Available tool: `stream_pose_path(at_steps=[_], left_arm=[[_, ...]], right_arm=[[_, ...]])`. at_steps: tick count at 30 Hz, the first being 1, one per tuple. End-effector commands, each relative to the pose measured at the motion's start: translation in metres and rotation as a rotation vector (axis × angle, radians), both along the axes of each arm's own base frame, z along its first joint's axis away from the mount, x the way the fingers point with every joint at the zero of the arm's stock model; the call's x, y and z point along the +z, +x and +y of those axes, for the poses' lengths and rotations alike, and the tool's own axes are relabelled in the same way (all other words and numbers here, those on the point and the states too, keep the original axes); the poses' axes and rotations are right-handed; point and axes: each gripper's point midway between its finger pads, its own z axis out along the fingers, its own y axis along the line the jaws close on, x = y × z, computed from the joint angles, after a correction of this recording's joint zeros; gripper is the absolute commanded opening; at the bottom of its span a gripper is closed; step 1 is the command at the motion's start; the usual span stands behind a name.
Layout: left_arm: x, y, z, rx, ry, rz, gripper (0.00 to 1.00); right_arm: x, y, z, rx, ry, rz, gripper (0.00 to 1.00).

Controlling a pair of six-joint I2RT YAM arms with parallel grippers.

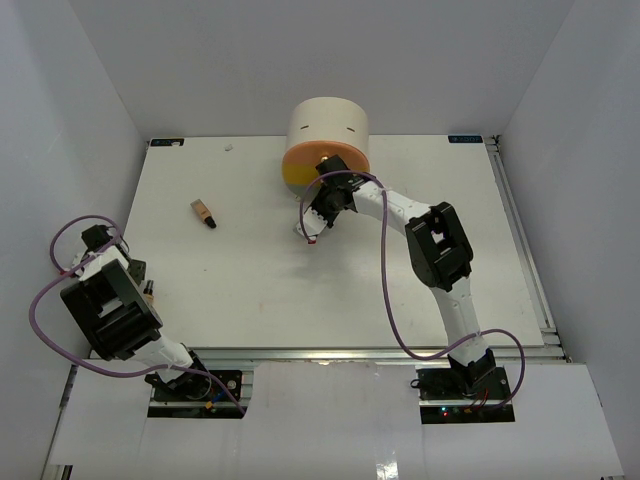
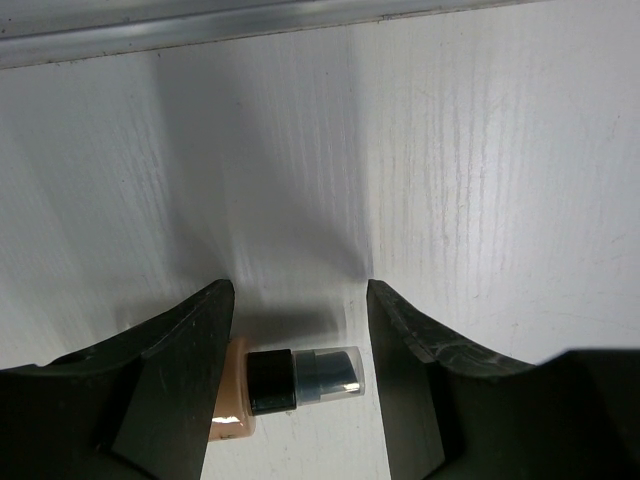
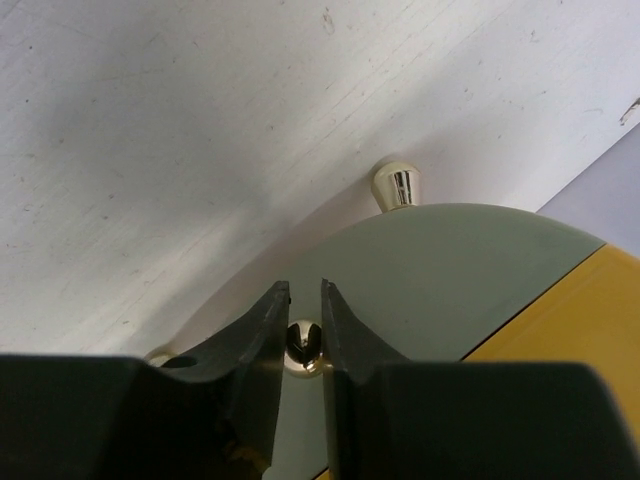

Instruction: Organize the makeup

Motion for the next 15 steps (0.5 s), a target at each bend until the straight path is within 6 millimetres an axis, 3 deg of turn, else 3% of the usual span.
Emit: stream_pose_path(at_steps=[1, 6, 12, 15], left_arm=[[-0.013, -0.004, -0.021, -0.022, -0.08, 0.004, 0.67], [-0.012, -0.002, -0.022, -0.028, -0.077, 0.001, 0.67], [-0.012, -0.001, -0.023, -0.032, -0.079, 0.001, 0.67], [-0.012, -0.001, -0.024, -0.034, -0.079, 0.001, 0.67]], right_arm=[[0.035, 0.01, -0.01, -0.018, 0.023, -0.079, 0.18], [0.036, -0.015, -0.009, 0.013, 0.024, -0.023, 0.16], [0.019, -0.067, 0.0, 0.081, -0.016, 0.043, 0.15], [0.018, -0.074, 0.004, 0.076, -0.014, 0.056, 0.19]])
